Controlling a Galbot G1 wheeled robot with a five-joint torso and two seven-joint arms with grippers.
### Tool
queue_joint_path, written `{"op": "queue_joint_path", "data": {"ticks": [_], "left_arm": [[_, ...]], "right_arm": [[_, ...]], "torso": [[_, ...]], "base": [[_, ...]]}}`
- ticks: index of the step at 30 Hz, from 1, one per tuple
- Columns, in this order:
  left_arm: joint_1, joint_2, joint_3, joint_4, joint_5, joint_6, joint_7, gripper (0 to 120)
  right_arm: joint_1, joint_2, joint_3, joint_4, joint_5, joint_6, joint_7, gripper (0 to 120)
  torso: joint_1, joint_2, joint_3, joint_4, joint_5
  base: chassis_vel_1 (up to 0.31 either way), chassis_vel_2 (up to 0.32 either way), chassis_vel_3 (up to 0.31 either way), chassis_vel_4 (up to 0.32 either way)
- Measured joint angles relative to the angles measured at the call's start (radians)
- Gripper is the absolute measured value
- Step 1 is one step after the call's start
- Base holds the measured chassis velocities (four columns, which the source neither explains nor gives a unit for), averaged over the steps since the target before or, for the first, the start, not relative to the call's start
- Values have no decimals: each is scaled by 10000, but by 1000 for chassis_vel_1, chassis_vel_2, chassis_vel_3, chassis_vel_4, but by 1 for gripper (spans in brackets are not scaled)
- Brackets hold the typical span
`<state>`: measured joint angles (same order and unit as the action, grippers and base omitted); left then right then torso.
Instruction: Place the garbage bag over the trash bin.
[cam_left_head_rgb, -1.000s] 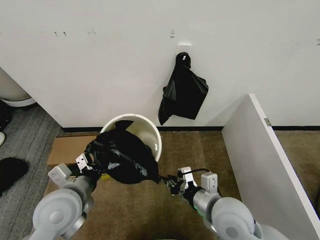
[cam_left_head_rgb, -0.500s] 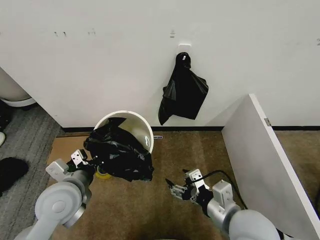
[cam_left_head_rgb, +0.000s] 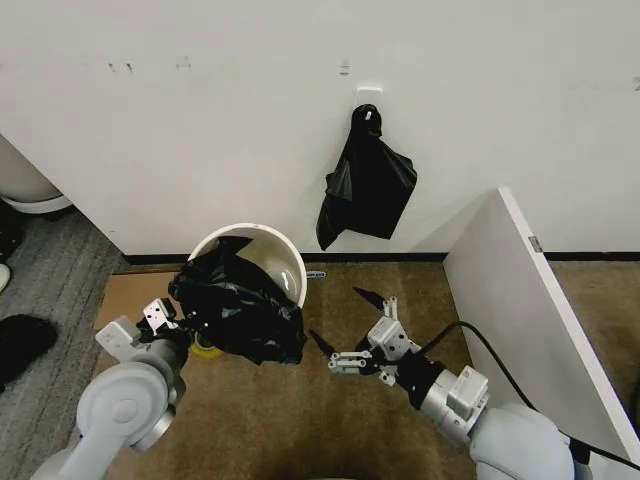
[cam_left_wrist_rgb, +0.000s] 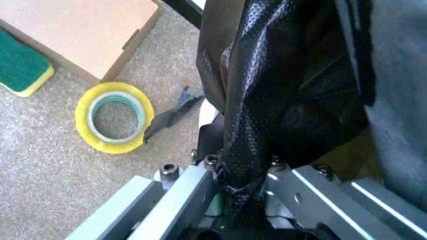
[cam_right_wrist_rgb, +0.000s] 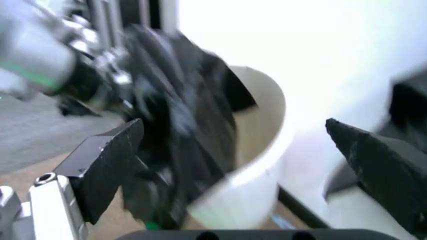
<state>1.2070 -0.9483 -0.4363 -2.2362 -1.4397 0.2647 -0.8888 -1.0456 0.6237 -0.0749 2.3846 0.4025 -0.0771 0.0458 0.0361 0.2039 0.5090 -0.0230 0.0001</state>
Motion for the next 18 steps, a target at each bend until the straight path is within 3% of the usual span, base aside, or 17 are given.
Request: {"op": "queue_joint_path", "data": {"ticks": [9, 14, 18], "left_arm": [[-17, -51, 499, -383, 236, 58, -4, 0], [-77, 5, 720, -544, 292, 128, -9, 0], [-24, 19, 794, -648, 319, 145, -4, 0]], "right_arm": [[296, -6, -364, -48, -448, -93, -578, 100], [522, 116, -573, -222, -514, -482, -336, 88], [762, 224, -703, -258, -241, -778, -127, 71]], "torso": [[0, 0, 0, 1, 0], [0, 0, 0, -1, 1], [0, 0, 0, 3, 0]], "base": [[0, 0, 0, 0], [0, 0, 0, 0], [0, 0, 0, 0]]}}
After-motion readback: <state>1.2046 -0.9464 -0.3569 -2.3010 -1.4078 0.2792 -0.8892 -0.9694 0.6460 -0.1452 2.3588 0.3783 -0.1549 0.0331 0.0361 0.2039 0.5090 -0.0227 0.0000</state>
